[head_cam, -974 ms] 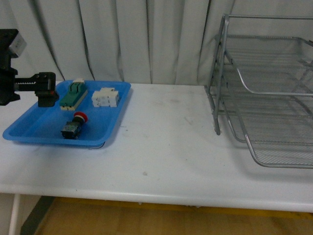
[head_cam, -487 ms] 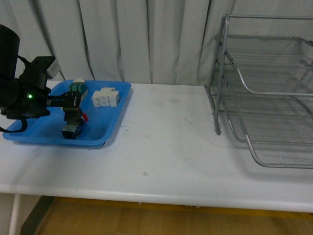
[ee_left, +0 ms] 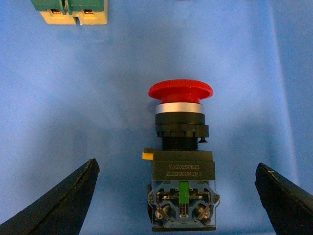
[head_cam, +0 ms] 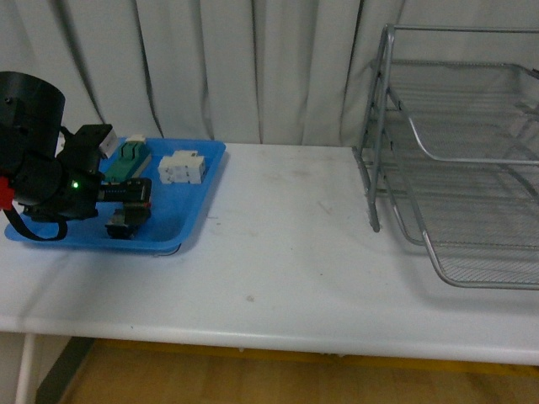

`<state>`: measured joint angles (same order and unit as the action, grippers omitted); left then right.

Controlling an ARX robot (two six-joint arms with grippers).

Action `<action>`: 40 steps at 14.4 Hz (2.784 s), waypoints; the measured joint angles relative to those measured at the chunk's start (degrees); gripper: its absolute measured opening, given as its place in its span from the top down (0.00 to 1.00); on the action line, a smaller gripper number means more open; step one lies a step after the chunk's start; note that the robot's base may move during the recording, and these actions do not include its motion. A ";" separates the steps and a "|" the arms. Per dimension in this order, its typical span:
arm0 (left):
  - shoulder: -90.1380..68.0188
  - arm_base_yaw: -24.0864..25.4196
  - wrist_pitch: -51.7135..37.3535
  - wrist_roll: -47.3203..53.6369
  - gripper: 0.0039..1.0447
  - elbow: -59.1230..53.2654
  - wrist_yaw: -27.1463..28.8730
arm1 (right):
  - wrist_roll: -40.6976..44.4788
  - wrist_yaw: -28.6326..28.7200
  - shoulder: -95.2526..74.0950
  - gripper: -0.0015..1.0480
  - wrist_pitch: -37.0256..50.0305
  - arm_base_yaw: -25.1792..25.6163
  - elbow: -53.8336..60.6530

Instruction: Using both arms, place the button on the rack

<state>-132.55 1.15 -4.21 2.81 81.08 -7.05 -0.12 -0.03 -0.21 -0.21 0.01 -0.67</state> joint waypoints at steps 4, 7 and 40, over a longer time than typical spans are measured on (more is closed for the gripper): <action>-2.38 -0.68 1.70 0.48 0.07 1.79 0.79 | 0.00 0.00 0.00 0.06 0.00 0.00 0.00; -3.19 -1.09 2.27 1.57 0.43 3.26 2.08 | 0.00 0.00 0.00 0.06 0.02 0.00 0.02; 57.64 -10.19 -11.47 -5.38 0.66 -48.09 12.37 | 0.00 0.02 0.02 0.06 -0.09 0.00 0.00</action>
<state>-74.91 -9.04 -15.68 -2.57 32.99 5.32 -0.12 -0.01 -0.19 -0.30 0.01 -0.67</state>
